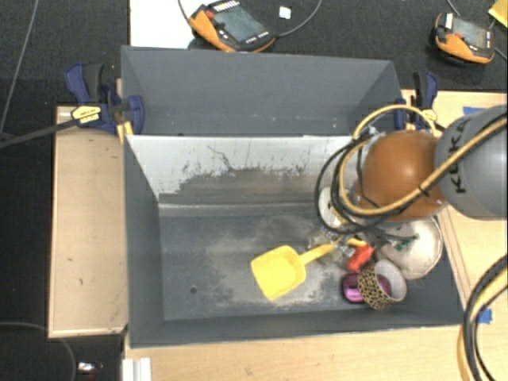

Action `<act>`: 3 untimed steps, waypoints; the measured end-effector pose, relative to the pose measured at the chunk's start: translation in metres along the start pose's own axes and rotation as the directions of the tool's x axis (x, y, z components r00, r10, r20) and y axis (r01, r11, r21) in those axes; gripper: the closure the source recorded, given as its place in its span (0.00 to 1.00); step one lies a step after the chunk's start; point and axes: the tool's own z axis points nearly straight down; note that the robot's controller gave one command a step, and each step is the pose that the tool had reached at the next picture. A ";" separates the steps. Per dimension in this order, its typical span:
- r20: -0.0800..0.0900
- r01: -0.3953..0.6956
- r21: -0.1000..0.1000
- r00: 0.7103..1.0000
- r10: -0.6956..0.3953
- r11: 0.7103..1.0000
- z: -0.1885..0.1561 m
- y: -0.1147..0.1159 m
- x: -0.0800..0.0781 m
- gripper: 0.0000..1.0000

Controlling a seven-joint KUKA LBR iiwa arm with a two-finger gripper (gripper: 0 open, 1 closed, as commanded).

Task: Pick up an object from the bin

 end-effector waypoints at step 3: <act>-0.011 0.027 -0.016 1.000 -0.027 1.000 -0.161 -0.002 0.000 1.00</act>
Offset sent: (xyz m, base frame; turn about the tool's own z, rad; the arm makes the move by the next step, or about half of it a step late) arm -0.0046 -0.0074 0.1459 -0.0356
